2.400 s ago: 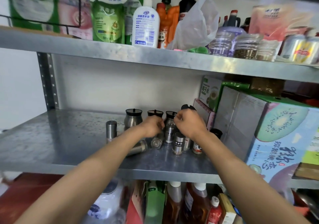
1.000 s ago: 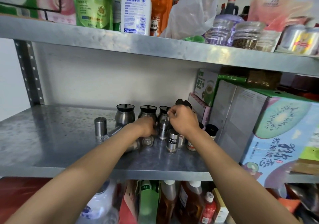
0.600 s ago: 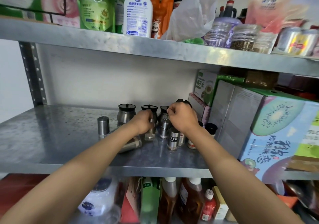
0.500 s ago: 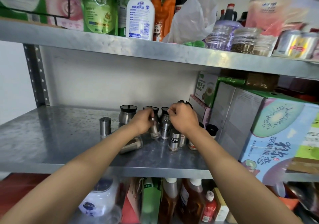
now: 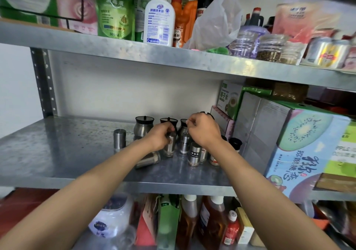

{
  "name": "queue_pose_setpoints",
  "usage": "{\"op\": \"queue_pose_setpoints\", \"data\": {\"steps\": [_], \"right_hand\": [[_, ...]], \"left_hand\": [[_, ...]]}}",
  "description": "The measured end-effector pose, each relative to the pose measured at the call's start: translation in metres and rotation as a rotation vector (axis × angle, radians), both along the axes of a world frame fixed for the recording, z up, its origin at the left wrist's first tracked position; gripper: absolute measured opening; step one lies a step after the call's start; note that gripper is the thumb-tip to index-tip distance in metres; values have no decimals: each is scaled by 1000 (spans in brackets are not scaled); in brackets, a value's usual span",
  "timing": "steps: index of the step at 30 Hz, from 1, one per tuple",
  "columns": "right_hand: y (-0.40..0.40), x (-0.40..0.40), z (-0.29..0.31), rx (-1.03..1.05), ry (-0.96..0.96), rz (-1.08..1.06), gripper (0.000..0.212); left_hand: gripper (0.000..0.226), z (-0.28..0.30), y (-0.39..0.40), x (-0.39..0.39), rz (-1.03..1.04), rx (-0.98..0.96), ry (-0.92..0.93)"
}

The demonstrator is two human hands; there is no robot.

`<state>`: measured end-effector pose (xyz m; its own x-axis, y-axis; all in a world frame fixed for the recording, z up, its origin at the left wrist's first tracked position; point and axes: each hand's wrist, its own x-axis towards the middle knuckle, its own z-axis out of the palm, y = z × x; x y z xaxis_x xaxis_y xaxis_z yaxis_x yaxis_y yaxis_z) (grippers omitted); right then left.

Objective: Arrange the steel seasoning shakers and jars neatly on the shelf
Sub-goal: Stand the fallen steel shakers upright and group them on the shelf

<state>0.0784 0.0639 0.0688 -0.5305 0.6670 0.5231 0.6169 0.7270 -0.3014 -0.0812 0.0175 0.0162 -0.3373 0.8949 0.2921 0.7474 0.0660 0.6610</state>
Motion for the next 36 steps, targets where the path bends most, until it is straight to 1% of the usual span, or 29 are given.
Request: {"op": "queue_pose_setpoints", "data": {"steps": [4, 11, 16, 18, 20, 25, 31, 34, 36], "right_hand": [[-1, -1, -2, 5, 2, -4, 25], [-1, -6, -6, -30, -9, 9, 23], [-2, -20, -8, -82, -33, 41, 23], [-4, -28, -8, -67, -77, 35, 23], [-5, -36, -7, -65, -120, -23, 22], [-7, -62, -6, -156, -147, -154, 21], [-17, -84, -2, -210, -269, -182, 17], [-17, -87, 1, -225, -321, -206, 18], [-15, -86, 2, -233, -368, -207, 15]], "left_hand": [[40, -5, 0, -1, 6, -16, -18], [54, -6, -4, -4, 3, -34, -40], [44, 0, -16, -17, 36, 30, 7], [49, 1, -22, -26, 63, 49, 14], [48, 2, -29, -35, 89, 56, 45], [49, 4, -45, -54, 113, 101, 59], [49, 8, -60, -59, 86, 163, 68], [52, 5, -64, -62, 78, 148, 76], [54, 4, -67, -66, 91, 139, 56]]}}
